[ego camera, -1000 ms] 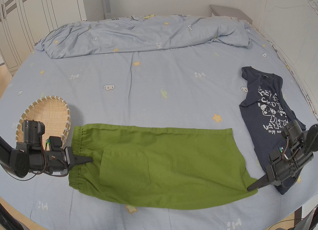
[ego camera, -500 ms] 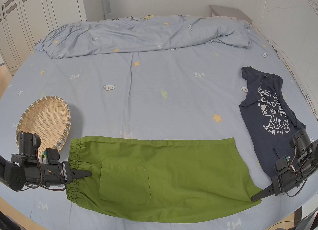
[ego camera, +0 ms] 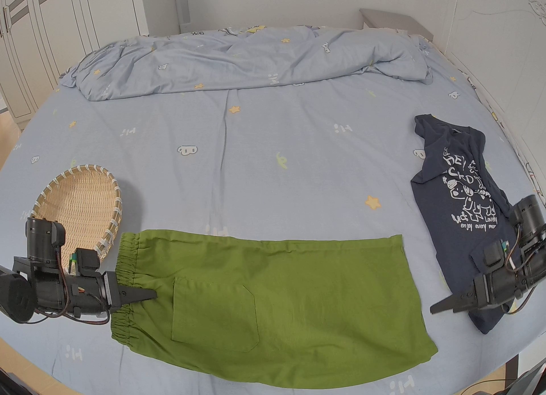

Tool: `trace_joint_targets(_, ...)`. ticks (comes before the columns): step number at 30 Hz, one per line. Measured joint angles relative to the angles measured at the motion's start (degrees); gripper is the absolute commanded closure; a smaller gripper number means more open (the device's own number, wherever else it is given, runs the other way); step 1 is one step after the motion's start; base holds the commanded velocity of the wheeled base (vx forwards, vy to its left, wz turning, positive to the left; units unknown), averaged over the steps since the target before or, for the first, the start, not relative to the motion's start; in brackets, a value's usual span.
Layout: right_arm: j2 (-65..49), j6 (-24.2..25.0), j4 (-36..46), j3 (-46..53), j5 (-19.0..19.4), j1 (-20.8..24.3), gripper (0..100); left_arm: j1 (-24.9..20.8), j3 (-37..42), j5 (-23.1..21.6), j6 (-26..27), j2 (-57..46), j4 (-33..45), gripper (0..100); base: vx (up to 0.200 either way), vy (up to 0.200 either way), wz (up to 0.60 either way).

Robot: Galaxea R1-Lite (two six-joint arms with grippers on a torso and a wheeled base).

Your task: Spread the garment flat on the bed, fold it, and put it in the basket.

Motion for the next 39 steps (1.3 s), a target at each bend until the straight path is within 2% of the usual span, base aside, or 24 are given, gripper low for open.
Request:
trace_joint_targets(2,-0.5,1.0,0.1,-2.3,-0.8,0.0,0,-0.5,-2.3,0.0,-0.3,-0.8,5.2,100,0.0,0.0,0.0)
trace_joint_targets(7,-1.5,4.4,0.2,-8.5,-2.2,0.6,0,-0.7,-11.9,0.3,-0.2,-2.9,24.6,100,0.0,0.0,0.0)
trace_joint_targets(11,-2.0,6.2,0.2,-11.8,-2.9,1.0,0,2.5,-19.7,0.4,2.1,-4.4,34.6,100,0.0,0.0,0.0)
trace_joint_targets(16,-2.4,7.8,0.4,-14.4,-3.5,1.2,0,8.2,-25.1,0.6,5.0,-6.0,38.5,100,0.0,0.0,0.0)
trace_joint_targets(20,-2.7,8.0,0.8,-15.1,-3.7,1.5,0,7.8,-26.0,0.7,5.4,-6.8,40.4,100,0.0,0.0,0.0)
trace_joint_targets(23,-3.0,8.2,1.0,-15.3,-3.7,1.6,0,5.3,-26.6,1.2,5.3,-7.8,43.2,100,0.0,0.0,0.0)
trace_joint_targets(26,-3.4,8.2,1.0,-15.4,-3.7,1.7,0,2.3,-28.8,3.7,4.5,-8.6,48.4,100,0.0,0.0,0.0)
trace_joint_targets(30,-3.7,8.3,1.0,-15.5,-3.7,1.7,0,-4.2,-35.5,12.0,2.4,-8.9,55.4,100,0.0,0.0,0.0)
trace_joint_targets(35,-3.9,8.3,1.0,-15.6,-3.8,1.7,0,-16.5,-43.7,23.3,-5.5,-8.1,59.2,100,0.0,0.0,0.0)
trace_joint_targets(39,-4.2,8.3,1.1,-15.6,-3.8,1.7,0,-25.4,-49.8,28.3,-11.9,-6.3,61.4,100,0.0,0.0,0.0)
